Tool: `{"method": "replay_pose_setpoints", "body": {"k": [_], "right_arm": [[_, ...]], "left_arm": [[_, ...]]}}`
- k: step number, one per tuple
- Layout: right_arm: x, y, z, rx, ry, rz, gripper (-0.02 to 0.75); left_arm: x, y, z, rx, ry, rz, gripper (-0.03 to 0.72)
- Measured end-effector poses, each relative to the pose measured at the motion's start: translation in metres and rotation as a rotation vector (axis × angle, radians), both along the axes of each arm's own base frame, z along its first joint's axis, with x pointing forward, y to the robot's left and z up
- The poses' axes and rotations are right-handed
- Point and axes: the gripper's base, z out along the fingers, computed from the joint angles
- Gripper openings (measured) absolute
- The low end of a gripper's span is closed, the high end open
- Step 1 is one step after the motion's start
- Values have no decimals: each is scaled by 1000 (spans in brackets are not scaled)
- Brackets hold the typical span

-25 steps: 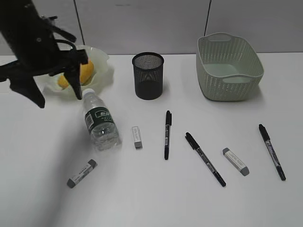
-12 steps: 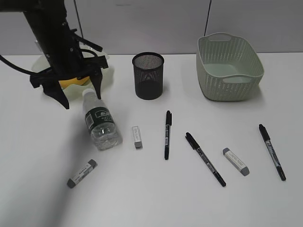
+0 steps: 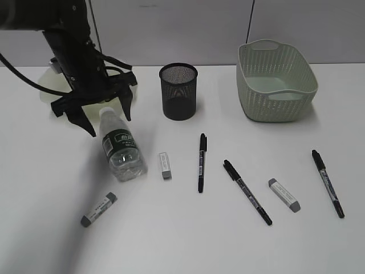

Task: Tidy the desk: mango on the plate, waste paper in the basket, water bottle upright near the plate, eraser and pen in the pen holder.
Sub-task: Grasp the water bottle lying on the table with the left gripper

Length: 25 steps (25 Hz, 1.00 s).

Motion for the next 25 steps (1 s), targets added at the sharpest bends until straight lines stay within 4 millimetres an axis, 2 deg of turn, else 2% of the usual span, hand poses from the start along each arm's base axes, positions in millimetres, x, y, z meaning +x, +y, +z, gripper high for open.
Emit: {"method": "replay_pose_setpoints", "body": {"k": [4,9,13,21,25], "right_arm": [[0,0,0,0,0,0,446],[0,0,0,0,0,0,446],[0,0,0,0,0,0,446],[0,0,0,0,0,0,446],[0,0,0,0,0,0,446]], "left_arm": [[2,-1,-14,6,32,7,630],[3,-1,-16,10,30,6,639],[2,-4,-28,26,62,-8,639],[-1,-24,-48,46,53,-66,639],[-2,-28,-50,60,44,-86,637]]}}
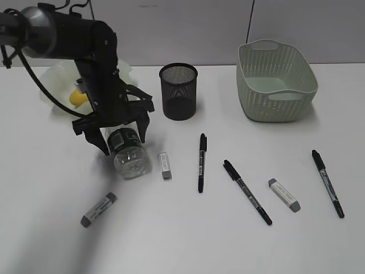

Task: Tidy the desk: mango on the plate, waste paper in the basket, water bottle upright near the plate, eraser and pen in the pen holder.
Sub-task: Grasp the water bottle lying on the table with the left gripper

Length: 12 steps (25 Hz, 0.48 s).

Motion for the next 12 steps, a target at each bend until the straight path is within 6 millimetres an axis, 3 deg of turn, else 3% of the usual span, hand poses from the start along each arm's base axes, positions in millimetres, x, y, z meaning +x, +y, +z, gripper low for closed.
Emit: {"method": "replay_pose_setpoints", "body": {"k": [6,12], "right_arm": [[0,0,0,0,0,0,446],[0,0,0,0,0,0,446]], "left_arm": [[-1,4,0,46,4,-22,610],[-2,5,0,48,27,-4,487]]}}
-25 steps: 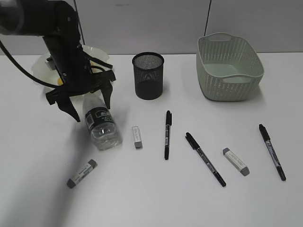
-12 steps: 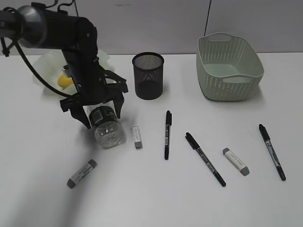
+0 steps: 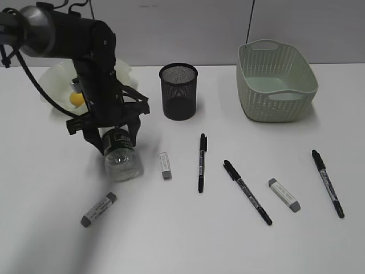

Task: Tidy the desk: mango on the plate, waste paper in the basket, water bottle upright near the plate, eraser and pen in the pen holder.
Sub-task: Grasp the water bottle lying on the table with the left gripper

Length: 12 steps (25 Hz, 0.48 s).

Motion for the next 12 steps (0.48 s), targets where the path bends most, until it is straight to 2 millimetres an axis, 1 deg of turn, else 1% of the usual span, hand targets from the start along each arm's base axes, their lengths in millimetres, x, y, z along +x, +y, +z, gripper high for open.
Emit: {"method": "replay_pose_setpoints", "body": {"k": [6,12], "right_arm": [[0,0,0,0,0,0,446],[0,0,0,0,0,0,446]], "left_arm": [[0,-1,0,-16,3,5,486],[-2,0,0,-10,15,-119,486]]}}
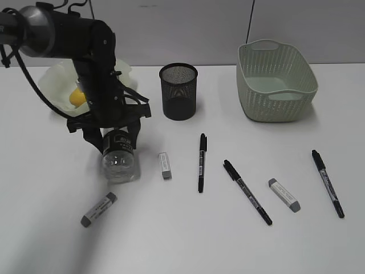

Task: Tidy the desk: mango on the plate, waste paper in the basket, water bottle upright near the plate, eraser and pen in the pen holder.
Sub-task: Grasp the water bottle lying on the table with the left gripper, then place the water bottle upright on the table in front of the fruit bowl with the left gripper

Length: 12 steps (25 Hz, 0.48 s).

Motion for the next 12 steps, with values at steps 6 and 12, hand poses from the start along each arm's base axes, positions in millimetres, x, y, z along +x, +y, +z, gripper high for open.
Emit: {"method": "replay_pose_setpoints", "body": {"k": [6,12], "right_arm": [[0,0,0,0,-1,0,446],[0,0,0,0,-1,0,446]], "left_arm": [[-4,1,1,11,39,-117,486],[-8,7,19,46,32,-207,486]]}}
